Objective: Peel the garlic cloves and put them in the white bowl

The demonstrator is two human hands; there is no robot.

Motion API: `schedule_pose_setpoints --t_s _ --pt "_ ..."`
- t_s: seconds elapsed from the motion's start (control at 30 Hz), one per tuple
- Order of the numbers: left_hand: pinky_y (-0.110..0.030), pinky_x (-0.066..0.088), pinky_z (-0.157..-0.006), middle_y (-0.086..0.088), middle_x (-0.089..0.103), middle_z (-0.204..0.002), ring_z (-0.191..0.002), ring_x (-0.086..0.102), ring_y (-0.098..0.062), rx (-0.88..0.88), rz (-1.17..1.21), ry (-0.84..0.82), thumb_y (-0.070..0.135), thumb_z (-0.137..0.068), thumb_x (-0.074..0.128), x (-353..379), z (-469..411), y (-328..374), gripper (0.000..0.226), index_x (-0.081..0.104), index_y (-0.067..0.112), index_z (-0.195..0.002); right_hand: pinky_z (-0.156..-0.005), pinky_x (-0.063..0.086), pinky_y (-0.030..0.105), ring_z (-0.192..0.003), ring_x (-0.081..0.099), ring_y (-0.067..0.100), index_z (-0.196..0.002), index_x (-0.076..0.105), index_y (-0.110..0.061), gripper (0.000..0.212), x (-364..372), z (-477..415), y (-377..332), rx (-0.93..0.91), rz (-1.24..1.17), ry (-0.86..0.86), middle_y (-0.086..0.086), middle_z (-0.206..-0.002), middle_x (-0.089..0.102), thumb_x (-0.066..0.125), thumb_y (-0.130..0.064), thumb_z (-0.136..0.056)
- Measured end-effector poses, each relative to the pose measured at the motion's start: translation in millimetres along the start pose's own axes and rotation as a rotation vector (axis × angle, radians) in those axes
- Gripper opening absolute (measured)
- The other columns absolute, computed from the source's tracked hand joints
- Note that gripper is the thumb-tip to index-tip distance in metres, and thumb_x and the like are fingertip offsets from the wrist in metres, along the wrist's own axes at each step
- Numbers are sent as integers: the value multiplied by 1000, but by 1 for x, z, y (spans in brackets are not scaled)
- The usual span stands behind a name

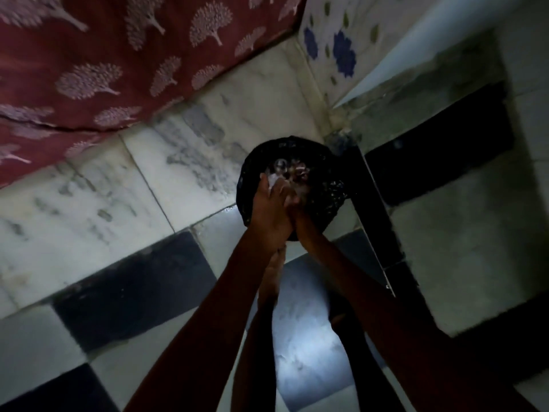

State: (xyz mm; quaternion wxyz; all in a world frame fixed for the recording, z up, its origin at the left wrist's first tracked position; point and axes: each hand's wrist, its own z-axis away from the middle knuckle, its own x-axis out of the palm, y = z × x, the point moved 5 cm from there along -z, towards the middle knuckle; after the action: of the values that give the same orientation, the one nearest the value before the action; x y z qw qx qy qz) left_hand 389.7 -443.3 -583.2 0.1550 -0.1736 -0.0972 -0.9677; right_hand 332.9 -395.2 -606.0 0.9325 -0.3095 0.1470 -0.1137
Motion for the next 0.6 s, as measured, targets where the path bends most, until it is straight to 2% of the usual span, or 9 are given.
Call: schedule_pose_setpoints --t_s 0.07,0.13,0.2,0.23,0.3,0.37,0.47,0.6 --pt "-39 41 -103 -6 59 -133 -124 54 -25 -33 43 -101 57 -98 36 9 41 0 58 53 16 -135 -97 46 26 -120 53 22 -139 49 -4 41 -28 20 -17 49 -5 149 18 -140 52 38 -27 -106" --pt "-38 38 -106 -4 63 -129 -123 55 -22 -62 37 -79 51 -99 39 17 94 7 50 57 16 -129 -99 46 37 -115 59 28 -124 63 -13 30 -58 62 -41 46 -74 277 12 -124 64 48 -26 -101" --pt "-37 39 -104 -6 65 -121 -117 59 -23 -50 -20 -48 41 -99 42 34 158 13 40 60 13 -122 -93 50 42 -102 66 27 -98 70 -32 17 -85 128 -81 40 -125 281 3 -102 70 58 -21 -92" --pt "-34 42 -97 -5 67 -113 -108 63 -21 -33 -78 -30 36 -99 44 44 189 16 33 61 13 -116 -86 52 40 -94 68 23 -89 69 -35 15 -95 163 -104 31 -185 274 -2 -94 71 60 -23 -89" --pt "-27 44 -80 1 69 -96 -84 67 -12 -6 -223 -21 26 -98 47 76 258 22 21 64 16 -106 -74 52 29 -83 68 13 -89 68 -29 14 -124 242 -143 11 -322 279 -8 -86 72 62 -17 -91" --pt "-25 41 -72 6 70 -80 -70 65 -9 34 -370 -28 21 -98 49 113 327 23 17 64 17 -104 -70 53 22 -79 68 7 -94 68 -25 21 -158 317 -185 -71 -393 299 -8 -84 73 59 -6 -95" --pt "-28 39 -70 4 67 -76 -72 59 -13 99 -508 -127 15 -98 46 170 410 10 18 64 16 -101 -69 54 22 -78 67 11 -96 69 -16 19 -210 412 -225 -172 -474 343 0 -86 73 58 -1 -95" --pt "-25 41 -64 0 67 -78 -64 61 -11 115 -775 -310 8 -98 45 246 476 -39 20 64 14 -102 -74 52 27 -82 66 19 -103 69 -6 15 -284 503 -236 -274 -598 478 10 -89 73 58 0 -94"
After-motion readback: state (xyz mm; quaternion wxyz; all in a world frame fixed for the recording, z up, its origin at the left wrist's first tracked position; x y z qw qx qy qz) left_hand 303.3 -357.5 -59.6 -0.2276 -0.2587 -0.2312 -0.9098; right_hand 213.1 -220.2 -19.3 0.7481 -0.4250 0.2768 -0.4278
